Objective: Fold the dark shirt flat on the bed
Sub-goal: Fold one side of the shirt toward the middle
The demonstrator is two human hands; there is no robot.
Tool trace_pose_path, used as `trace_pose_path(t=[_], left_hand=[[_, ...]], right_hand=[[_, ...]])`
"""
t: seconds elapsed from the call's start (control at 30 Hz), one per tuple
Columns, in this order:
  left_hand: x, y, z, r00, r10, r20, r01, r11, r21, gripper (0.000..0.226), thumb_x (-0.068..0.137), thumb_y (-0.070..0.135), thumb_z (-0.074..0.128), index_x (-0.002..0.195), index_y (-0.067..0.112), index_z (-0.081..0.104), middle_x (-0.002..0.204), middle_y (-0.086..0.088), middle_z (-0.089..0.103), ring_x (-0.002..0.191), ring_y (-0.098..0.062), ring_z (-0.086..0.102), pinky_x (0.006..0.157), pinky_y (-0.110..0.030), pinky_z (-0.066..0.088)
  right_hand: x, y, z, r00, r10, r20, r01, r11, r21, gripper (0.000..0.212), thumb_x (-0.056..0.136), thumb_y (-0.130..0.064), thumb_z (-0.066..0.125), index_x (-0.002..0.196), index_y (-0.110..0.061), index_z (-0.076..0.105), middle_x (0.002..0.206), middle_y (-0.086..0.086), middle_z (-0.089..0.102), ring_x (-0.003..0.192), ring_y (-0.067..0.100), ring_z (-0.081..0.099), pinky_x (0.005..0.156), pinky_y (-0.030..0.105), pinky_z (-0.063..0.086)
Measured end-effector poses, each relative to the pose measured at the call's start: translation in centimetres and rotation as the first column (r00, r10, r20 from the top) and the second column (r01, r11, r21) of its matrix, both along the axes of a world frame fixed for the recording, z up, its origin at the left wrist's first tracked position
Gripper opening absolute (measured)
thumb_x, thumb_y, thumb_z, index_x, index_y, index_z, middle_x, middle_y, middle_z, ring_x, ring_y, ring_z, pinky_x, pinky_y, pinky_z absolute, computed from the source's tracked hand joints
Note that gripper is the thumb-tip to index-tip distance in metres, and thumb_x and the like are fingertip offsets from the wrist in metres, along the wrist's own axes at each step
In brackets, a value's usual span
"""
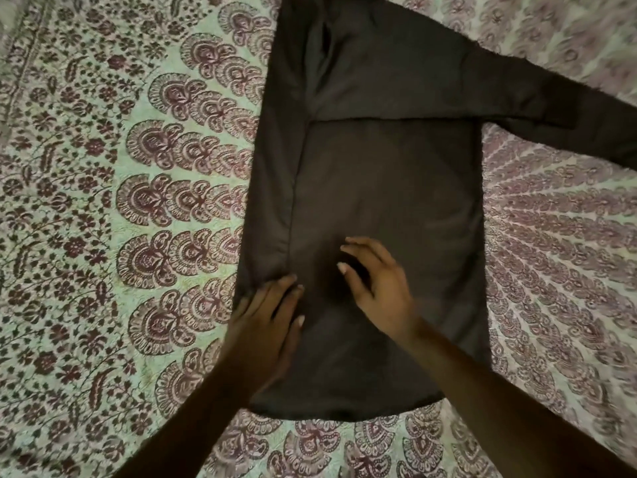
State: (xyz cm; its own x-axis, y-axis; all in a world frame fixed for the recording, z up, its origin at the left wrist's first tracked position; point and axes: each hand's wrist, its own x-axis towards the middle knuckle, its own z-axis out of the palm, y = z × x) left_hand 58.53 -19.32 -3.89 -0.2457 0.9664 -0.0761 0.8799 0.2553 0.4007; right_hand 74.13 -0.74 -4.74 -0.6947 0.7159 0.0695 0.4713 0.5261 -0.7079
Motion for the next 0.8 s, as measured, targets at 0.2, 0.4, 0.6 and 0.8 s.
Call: trace_pose_path(t=[0.2, 0.4, 0.6, 0.8], left_hand=[[0.9, 16.9, 0.2, 1.000, 0.006, 0.009, -0.005, 0.999, -0.037, 0.069, 0.097, 0.048, 0.049, 0.158, 0.016, 0.040, 0.170, -0.005, 0.030, 0.149, -0.031, 0.040, 0.114, -0.050, 0.040], [2.2, 31.9, -0.1, 0.998, 0.035, 0.042, -0.031, 0.996, -0.086, 0.089, 0.095, 0.065, 0.054, 0.167, 0.029, 0.017, 0.176, 0.008, 0.001, 0.163, -0.021, 0.001, 0.127, -0.056, 0.007], [1.7, 39.1, -2.4, 0.996, 0.088, -0.017, -0.090, 0.984, -0.157, 0.103, 0.087, 0.076, 0.058, 0.167, 0.033, 0.009, 0.176, 0.010, -0.008, 0.163, -0.019, -0.009, 0.129, -0.055, 0.004], [1.4, 39.6, -5.0, 0.997, 0.080, -0.019, -0.082, 0.978, -0.190, 0.113, 0.072, 0.095, 0.029, 0.166, 0.040, 0.000, 0.175, 0.014, -0.014, 0.162, -0.018, -0.010, 0.128, -0.054, 0.004]], right_hand=[[3.8, 10.6, 1.0, 0.919, -0.385, -0.084, 0.361, 0.908, -0.213, 0.022, 0.100, -0.008, 0.065, 0.121, -0.007, 0.071, 0.117, 0.007, 0.069, 0.098, -0.003, 0.068, 0.080, 0.007, 0.051], [7.2, 22.5, 0.4, 0.751, -0.654, -0.093, 0.606, 0.737, -0.298, 0.025, 0.092, -0.016, 0.061, 0.111, -0.008, 0.073, 0.108, 0.009, 0.074, 0.101, 0.023, 0.071, 0.094, 0.045, 0.059], [9.5, 32.5, 0.7, 0.609, -0.779, -0.148, 0.757, 0.627, -0.184, 0.018, 0.085, -0.017, 0.064, 0.101, -0.015, 0.071, 0.106, 0.015, 0.068, 0.101, 0.030, 0.067, 0.095, 0.051, 0.055], [11.2, 41.5, 0.5, 0.423, -0.871, 0.250, 0.903, 0.428, -0.035, 0.058, 0.087, -0.042, 0.079, 0.135, -0.019, 0.054, 0.147, 0.014, 0.045, 0.136, 0.039, 0.042, 0.109, 0.053, 0.038]])
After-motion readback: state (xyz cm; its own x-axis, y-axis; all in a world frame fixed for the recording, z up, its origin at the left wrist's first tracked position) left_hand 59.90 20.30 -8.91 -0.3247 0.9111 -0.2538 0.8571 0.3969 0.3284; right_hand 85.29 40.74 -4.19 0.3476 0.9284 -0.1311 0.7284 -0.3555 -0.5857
